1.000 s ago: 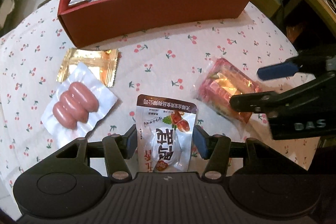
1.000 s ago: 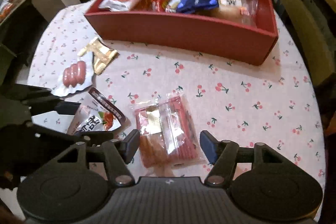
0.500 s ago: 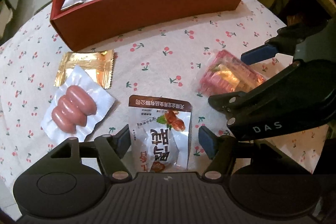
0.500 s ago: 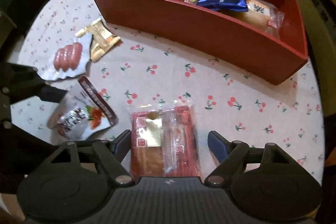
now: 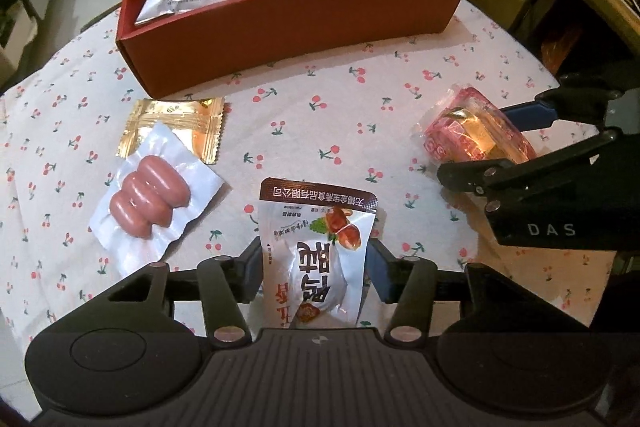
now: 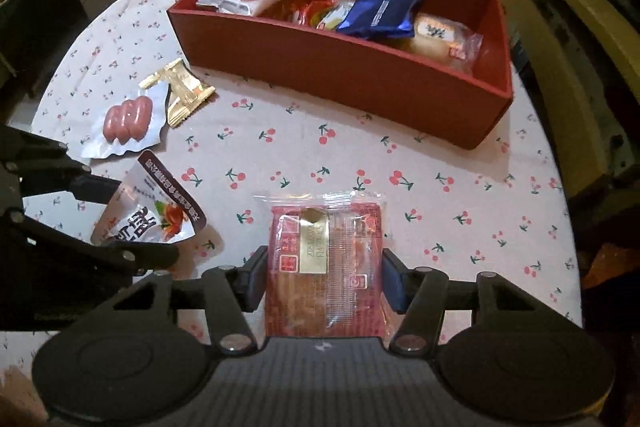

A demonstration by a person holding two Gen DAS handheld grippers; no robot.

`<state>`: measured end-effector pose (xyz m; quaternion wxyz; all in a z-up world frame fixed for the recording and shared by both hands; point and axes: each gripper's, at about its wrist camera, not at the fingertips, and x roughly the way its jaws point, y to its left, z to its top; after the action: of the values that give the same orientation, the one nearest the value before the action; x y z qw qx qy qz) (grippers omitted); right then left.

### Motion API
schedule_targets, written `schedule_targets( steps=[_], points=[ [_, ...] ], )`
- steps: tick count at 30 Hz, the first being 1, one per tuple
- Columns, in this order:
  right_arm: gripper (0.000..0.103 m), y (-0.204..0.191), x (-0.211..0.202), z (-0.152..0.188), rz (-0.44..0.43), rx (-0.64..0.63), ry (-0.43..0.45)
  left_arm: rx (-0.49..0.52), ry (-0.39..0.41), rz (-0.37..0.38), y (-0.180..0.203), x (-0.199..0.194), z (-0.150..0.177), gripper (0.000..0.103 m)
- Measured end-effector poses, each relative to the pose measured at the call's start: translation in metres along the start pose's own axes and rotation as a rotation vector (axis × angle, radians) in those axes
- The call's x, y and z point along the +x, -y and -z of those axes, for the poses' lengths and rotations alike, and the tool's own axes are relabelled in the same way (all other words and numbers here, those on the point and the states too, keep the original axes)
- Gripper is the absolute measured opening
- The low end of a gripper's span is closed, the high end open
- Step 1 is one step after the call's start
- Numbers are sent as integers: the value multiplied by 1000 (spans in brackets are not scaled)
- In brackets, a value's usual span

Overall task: Organize snacks
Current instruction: 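Carry the nut bag and pink pastry into the red box with both tools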

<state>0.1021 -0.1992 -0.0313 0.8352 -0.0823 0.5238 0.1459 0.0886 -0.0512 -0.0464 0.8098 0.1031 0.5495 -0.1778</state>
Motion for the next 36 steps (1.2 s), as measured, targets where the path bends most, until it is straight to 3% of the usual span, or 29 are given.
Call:
schedule_targets(
  steps=[15, 24, 27, 30, 36],
  points=[
    [65, -16, 11, 23, 46, -1, -60, -9, -20, -35, 2, 7, 8, 64],
    [65, -8, 13, 24, 19, 35, -61, 23, -13, -50, 8, 14, 8, 85],
    [65, -11, 12, 24, 26, 19, -58, 23, -11, -58, 11, 12, 9, 82],
    [65, -19, 8, 27, 57, -24, -42, 9, 0, -60, 10, 7, 10, 64],
    [65, -22, -11, 28, 83, -32, 35, -38, 20, -46, 4, -4, 7, 60]
  ],
)
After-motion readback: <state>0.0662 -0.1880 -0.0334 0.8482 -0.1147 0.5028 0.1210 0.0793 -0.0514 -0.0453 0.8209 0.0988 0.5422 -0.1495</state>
